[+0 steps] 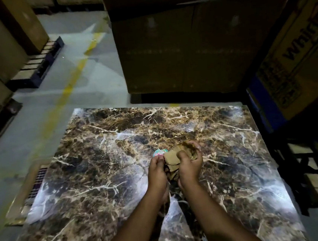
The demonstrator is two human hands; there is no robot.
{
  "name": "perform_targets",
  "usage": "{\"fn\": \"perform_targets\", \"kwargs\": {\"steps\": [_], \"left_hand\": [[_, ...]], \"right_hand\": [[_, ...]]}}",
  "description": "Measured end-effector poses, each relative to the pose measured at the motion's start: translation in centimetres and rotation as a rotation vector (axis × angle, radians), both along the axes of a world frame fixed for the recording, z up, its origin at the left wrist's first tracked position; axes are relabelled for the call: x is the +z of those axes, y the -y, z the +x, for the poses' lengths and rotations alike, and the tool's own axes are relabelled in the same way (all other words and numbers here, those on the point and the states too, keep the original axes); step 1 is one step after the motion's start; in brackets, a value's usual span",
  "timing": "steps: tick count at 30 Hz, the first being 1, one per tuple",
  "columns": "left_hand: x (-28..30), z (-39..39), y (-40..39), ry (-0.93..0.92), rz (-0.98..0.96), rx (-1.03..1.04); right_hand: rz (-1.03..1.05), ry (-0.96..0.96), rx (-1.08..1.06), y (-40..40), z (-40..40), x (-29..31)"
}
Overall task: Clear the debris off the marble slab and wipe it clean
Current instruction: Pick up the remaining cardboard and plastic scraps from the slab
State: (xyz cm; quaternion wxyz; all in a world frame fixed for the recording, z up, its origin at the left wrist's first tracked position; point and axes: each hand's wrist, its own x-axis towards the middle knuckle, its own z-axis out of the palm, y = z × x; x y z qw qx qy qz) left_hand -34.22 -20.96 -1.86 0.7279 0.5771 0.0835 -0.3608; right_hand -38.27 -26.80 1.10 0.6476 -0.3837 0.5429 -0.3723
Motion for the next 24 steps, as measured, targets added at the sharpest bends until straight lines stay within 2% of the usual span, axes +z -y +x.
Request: {"fn": "perform_targets", "kwargs": {"steps": [2,4,7,10,15,18,22,24], "left_hand": [[1.4,-0.6,-0.3,-0.158,-0.123,0.152],[2.5,-0.8,-1.0,-0.179,-0.159,0.252],[4.0,-1.0,-3.3,-0.11,-0.179,0.404],[5.0,-0.5,-6.2,-0.005,-0.278,0.49],[7.2,0.7,-13.1,0.201,-0.134,0.674],[7.6,1.1,-19.1,0.282,-0.078,0.784],[6.8,0.0,-28.9,0.299,-0.044,0.97],[6.6,-0.9,-34.1,0.298,-0.038,1.056]], "right_hand": [[-0.021,-0.019,0.05,-1.2,0.3,0.2],[-0.116,0.04,0.115,-2.4,0.7,0.6],[-0.293,0.074,0.315,-4.9,1.3,2.0],[-0.341,0.106,0.508,-7.8,2.0,2.6],[-0.455,0.14,0.763,-14.6,3.6,2.7],[-0.394,0.139,0.892,-20.6,3.4,2.7],[-0.25,0.086,1.116,-30.4,2.7,2.7],[-0.143,0.112,1.146,-35.5,2.7,2.4]]}}
